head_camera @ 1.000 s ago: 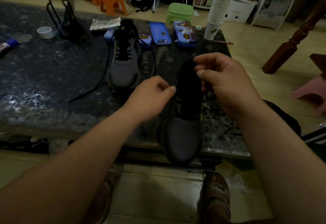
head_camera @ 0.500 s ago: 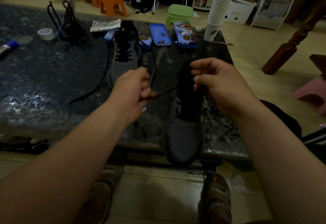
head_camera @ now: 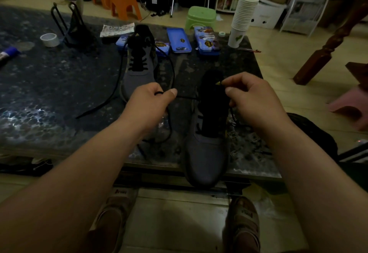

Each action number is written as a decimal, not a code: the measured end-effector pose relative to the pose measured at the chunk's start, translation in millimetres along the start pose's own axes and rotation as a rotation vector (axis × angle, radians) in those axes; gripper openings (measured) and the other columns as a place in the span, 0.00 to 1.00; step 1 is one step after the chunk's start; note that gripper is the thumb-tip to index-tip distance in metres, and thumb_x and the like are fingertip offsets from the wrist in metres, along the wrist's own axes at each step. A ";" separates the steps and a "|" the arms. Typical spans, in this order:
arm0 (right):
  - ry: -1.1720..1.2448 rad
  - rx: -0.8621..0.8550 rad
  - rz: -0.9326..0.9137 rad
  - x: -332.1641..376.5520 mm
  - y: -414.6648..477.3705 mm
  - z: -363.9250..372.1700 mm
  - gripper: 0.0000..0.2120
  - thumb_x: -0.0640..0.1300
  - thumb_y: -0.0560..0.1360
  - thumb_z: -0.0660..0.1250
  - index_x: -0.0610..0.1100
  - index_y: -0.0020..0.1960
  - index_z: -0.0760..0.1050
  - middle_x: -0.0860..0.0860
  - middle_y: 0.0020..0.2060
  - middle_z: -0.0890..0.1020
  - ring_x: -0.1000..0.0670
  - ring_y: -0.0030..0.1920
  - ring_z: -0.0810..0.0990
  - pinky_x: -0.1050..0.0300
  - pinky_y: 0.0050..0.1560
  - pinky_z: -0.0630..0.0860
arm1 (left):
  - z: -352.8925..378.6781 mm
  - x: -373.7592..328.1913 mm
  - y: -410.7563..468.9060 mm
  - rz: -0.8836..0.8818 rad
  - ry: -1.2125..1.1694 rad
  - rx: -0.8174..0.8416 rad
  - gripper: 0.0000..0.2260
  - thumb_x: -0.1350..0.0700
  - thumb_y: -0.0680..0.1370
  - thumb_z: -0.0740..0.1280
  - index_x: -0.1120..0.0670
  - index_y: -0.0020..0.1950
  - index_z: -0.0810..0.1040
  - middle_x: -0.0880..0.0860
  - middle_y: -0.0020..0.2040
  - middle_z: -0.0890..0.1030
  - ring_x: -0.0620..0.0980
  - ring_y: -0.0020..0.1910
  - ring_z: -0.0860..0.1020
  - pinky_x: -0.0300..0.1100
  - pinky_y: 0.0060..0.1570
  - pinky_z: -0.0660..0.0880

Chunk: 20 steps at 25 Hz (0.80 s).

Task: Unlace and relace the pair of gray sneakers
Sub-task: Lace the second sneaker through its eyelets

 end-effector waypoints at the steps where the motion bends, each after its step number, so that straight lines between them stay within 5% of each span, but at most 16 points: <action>1: -0.065 0.016 -0.040 1.9 0.2 0.5 0.07 0.43 0.81 0.68 0.53 0.54 0.82 0.54 0.47 0.83 0.57 0.44 0.81 0.66 0.40 0.74 | -0.3 -0.9 -0.8 0.012 0.002 -0.008 0.19 0.47 0.78 0.73 0.52 0.34 0.69 0.53 0.28 0.74 0.51 0.30 0.74 0.45 0.37 0.72; 4: -0.273 0.004 -0.147 8.4 1.2 1.1 0.04 0.45 0.80 0.70 0.52 0.53 0.83 0.53 0.53 0.77 0.56 0.49 0.76 0.73 0.45 0.66 | -5.9 -10.8 -4.1 0.086 0.109 -0.075 0.19 0.50 0.80 0.71 0.53 0.35 0.66 0.53 0.29 0.69 0.46 0.30 0.71 0.40 0.34 0.69; 8: -0.295 0.005 -0.149 4.9 2.5 0.8 0.05 0.44 0.81 0.69 0.54 0.51 0.81 0.54 0.54 0.76 0.56 0.52 0.75 0.67 0.48 0.68 | -13.2 -26.9 -10.8 0.229 0.384 -0.139 0.18 0.53 0.81 0.70 0.53 0.35 0.66 0.48 0.30 0.68 0.41 0.28 0.67 0.35 0.28 0.60; 11: -0.071 -0.005 -0.063 -2.9 6.1 -2.9 0.08 0.42 0.82 0.66 0.53 0.54 0.81 0.53 0.50 0.81 0.53 0.49 0.81 0.59 0.48 0.78 | -19.5 -22.4 -10.4 0.215 0.431 -0.154 0.07 0.53 0.80 0.70 0.53 0.49 0.75 0.51 0.50 0.75 0.45 0.44 0.74 0.39 0.45 0.69; 13: 0.096 -0.072 0.054 -17.5 6.9 -13.9 0.09 0.39 0.82 0.65 0.52 0.54 0.79 0.52 0.49 0.83 0.51 0.48 0.84 0.51 0.49 0.83 | -19.2 -35.4 -18.6 0.319 0.467 -0.197 0.14 0.53 0.79 0.72 0.54 0.62 0.74 0.53 0.63 0.70 0.47 0.58 0.72 0.41 0.59 0.69; 17: -0.065 0.064 0.128 -44.2 1.4 -6.0 0.12 0.38 0.77 0.70 0.51 0.58 0.77 0.53 0.52 0.83 0.50 0.52 0.82 0.50 0.54 0.81 | 29.1 -75.2 -49.2 0.645 0.506 -0.047 0.07 0.55 0.80 0.69 0.51 0.58 0.77 0.48 0.53 0.75 0.51 0.54 0.75 0.50 0.54 0.75; 20: -0.199 0.157 0.121 -48.8 -8.3 6.7 0.07 0.42 0.76 0.73 0.48 0.52 0.77 0.52 0.45 0.82 0.51 0.46 0.81 0.56 0.45 0.76 | 59.4 -72.2 -55.1 0.635 0.480 0.107 0.09 0.55 0.80 0.69 0.50 0.60 0.77 0.47 0.56 0.74 0.48 0.54 0.76 0.52 0.54 0.78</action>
Point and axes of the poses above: each hand's wrist, its own y-axis towards the middle knuckle, its own z-axis out of the palm, x = y × z, the point moved 10 cm from there along y, towards the middle knuckle
